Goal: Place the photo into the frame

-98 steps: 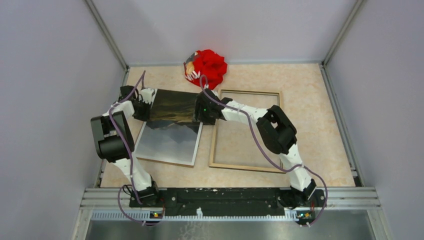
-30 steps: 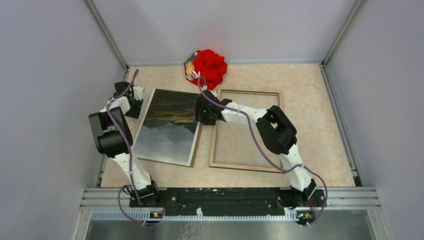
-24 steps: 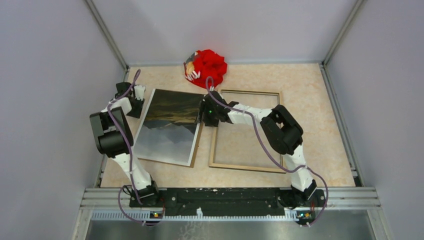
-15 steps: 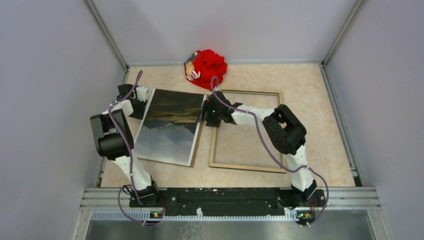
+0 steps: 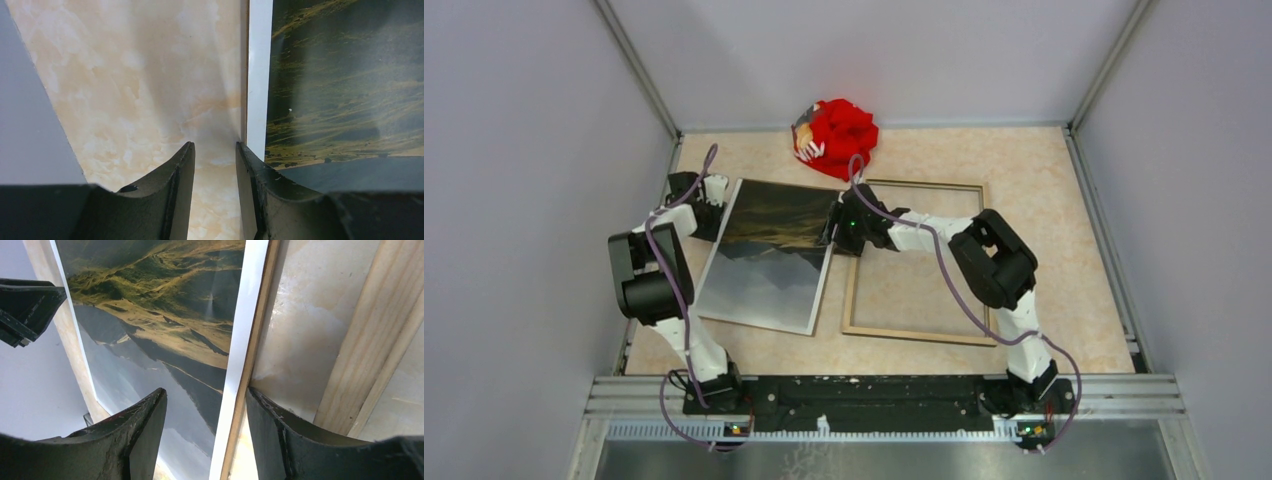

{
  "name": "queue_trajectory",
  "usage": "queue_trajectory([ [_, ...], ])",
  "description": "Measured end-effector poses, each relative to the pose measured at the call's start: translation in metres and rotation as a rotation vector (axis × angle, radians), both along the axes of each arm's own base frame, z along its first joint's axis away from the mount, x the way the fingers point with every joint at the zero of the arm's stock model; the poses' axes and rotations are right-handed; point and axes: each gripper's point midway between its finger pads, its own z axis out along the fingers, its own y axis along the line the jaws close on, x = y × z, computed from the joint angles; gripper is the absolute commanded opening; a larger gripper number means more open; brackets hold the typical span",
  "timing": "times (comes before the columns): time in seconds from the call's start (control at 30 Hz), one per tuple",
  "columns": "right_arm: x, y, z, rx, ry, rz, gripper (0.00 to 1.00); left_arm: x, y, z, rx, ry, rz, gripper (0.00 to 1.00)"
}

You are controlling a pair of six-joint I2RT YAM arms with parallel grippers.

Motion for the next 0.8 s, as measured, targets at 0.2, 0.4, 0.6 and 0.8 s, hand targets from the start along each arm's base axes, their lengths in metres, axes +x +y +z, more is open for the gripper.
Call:
queue_trajectory([
  [0.2, -0.0009, -0.0007, 0.0006, 0.030, 0.007, -0.019, 0.60, -0.0004, -0.0011, 0.0002, 0.031, -0.008, 0.002, 0.43],
  [0.4, -0.0011, -0.0009, 0.0009, 0.027, 0.006, -0.017, 0.60, -0.0004, -0.0016, 0.0003, 0.038, -0.007, 0.003, 0.43],
  [0.6, -0.0057, -0.0033, 0.0016, -0.025, 0.018, 0.004, 0.60, -0.0012, -0.0071, 0.0002, 0.034, -0.008, -0.008, 0.42],
  [0.8, -0.0074, -0.0026, 0.0016, -0.067, 0.015, 0.017, 0.60, -0.0013, -0.0084, -0.0003, 0.032, -0.009, -0.011, 0.41],
])
